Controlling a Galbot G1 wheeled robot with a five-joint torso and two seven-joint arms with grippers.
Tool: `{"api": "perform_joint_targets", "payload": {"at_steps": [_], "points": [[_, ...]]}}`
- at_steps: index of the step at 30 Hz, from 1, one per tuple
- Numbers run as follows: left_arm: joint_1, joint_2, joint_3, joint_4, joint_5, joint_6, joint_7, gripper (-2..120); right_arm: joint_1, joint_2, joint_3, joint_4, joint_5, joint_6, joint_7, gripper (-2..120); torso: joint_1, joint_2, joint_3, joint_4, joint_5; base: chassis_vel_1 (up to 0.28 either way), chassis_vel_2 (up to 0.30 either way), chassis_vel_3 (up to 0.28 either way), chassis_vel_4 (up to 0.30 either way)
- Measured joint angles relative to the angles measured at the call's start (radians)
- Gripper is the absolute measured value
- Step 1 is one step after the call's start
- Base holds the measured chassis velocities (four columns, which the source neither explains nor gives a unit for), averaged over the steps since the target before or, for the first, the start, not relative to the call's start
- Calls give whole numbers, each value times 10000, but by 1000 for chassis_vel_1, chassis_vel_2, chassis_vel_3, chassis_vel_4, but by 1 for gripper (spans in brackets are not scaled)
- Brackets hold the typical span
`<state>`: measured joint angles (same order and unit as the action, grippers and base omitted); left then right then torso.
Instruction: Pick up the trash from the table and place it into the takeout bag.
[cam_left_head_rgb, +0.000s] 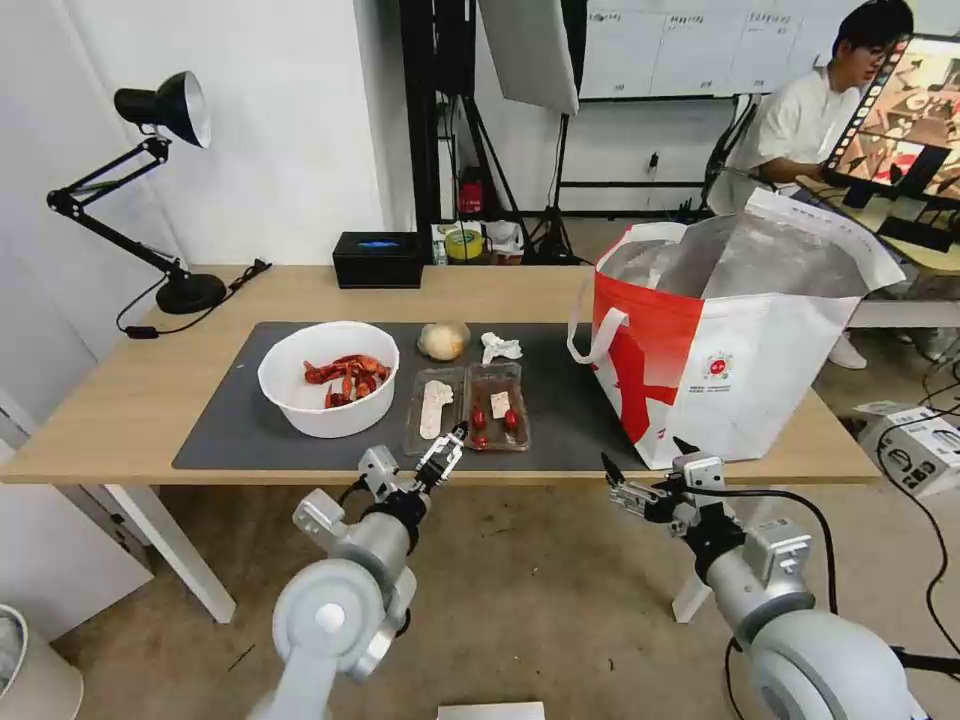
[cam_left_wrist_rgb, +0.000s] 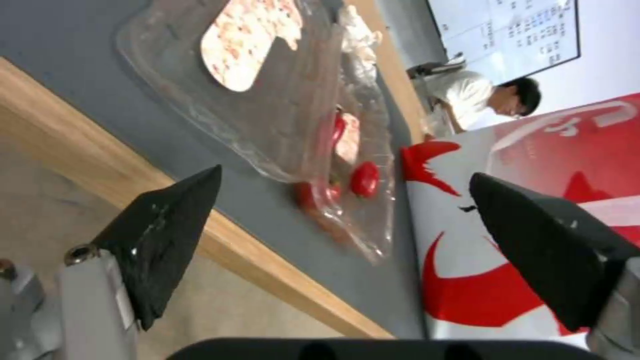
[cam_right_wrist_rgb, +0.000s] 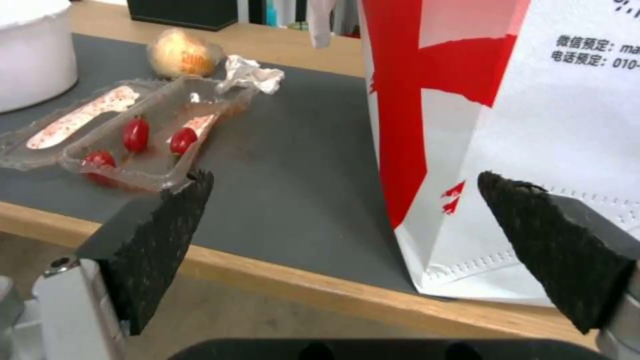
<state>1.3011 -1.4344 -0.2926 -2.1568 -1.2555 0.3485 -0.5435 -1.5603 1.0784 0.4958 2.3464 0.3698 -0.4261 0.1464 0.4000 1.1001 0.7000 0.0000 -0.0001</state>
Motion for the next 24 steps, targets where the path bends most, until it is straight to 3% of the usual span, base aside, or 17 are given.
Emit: {"api": "perform_joint_targets", "payload": {"at_steps": [24], "points": [[-729, -175, 339, 773, -18, -60, -237, 100, 130, 100, -27, -209, -69, 16, 6, 100, 0, 0, 0, 0, 2, 0, 0, 0, 0]]}}
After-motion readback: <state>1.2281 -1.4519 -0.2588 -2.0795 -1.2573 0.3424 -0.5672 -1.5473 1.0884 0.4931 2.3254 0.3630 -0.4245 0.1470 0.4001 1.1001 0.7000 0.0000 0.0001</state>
